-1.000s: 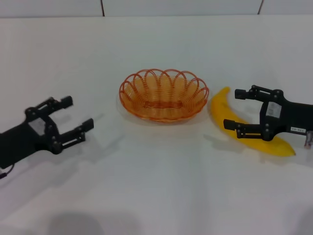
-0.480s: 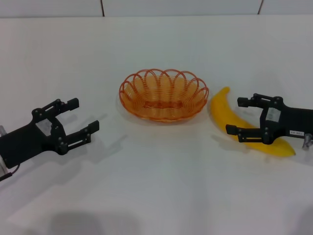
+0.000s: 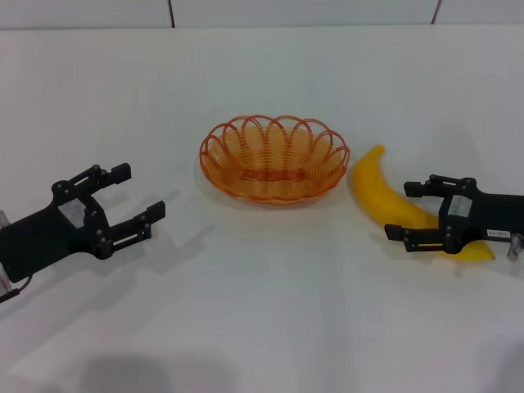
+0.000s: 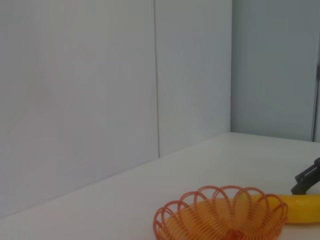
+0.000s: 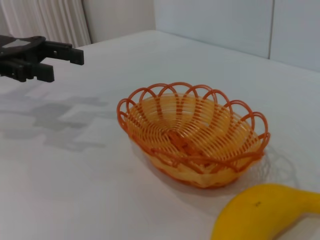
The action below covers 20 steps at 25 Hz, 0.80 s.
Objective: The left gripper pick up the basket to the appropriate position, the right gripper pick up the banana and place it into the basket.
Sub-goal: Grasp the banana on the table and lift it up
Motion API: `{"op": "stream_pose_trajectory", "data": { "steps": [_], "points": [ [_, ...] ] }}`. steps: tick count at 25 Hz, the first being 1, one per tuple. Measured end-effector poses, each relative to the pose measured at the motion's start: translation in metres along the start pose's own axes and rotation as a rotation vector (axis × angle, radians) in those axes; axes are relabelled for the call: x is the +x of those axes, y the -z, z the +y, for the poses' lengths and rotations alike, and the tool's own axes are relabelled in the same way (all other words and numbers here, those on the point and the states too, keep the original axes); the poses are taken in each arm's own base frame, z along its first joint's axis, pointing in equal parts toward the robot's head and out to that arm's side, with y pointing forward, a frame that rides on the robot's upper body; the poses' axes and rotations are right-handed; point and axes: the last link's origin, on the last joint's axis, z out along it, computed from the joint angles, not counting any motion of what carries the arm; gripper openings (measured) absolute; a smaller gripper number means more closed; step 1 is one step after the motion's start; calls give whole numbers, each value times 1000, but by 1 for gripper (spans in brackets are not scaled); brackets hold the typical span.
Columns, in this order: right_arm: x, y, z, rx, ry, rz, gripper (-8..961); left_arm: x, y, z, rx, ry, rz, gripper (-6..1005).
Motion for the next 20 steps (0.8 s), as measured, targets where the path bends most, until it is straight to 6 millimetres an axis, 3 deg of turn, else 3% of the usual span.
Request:
{"op": "stream_pose_trajectory", "data": {
  "steps": [5, 20],
  "points": [
    [1, 1, 0, -2, -18, 2, 888, -1, 1, 1, -3, 0, -3, 816],
    [-2, 4, -4, -8, -67, 38, 587, -1, 1, 2, -12, -2, -8, 816]
  ]
}}
